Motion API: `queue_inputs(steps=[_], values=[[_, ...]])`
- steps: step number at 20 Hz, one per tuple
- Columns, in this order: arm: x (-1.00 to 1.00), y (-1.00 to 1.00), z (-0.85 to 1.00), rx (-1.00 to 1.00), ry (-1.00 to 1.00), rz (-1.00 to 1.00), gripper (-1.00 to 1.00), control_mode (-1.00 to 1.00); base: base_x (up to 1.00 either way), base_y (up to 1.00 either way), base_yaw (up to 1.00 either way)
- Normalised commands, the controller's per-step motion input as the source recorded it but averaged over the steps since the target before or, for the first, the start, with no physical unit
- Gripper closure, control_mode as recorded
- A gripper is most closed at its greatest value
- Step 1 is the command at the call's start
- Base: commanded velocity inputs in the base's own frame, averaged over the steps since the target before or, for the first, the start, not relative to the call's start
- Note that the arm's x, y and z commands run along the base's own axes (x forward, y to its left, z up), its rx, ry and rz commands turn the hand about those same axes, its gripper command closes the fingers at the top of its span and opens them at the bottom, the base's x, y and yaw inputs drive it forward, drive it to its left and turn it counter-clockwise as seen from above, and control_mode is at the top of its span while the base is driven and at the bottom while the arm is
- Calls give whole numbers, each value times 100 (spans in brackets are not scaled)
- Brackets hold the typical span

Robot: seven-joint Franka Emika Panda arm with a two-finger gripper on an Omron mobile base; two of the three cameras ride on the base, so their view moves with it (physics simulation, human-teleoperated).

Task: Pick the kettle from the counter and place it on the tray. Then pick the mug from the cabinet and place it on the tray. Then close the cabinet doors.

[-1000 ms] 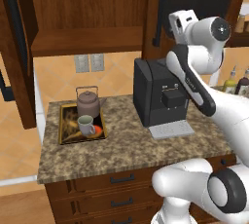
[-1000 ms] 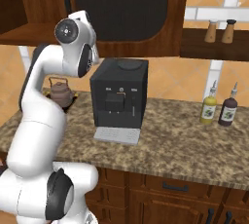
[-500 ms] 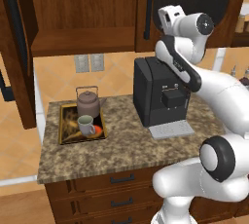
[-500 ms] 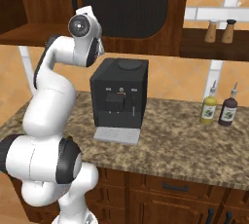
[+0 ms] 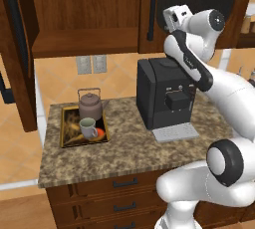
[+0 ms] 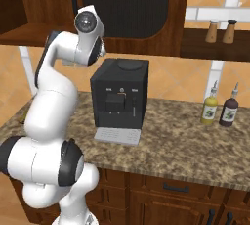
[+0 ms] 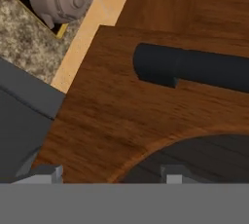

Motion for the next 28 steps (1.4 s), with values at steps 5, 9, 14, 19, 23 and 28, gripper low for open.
queue_inputs(steps=[5,9,14,19,23,28], values=[[0,-1,-100,0,1,1,-100,-100,0,0,0],[-11,-2,-80,0,8,0,-100,-100,0,0,0],[-55,-1,-8,0,6,0,-100,-100,0,0,0],[-44,5,1,-1,7,0,-100,-100,0,0,0],[-27,28,-34,-11,22,0,-100,-100,0,0,0],[-5,58,-39,-23,22,0,-100,-100,0,0,0]])
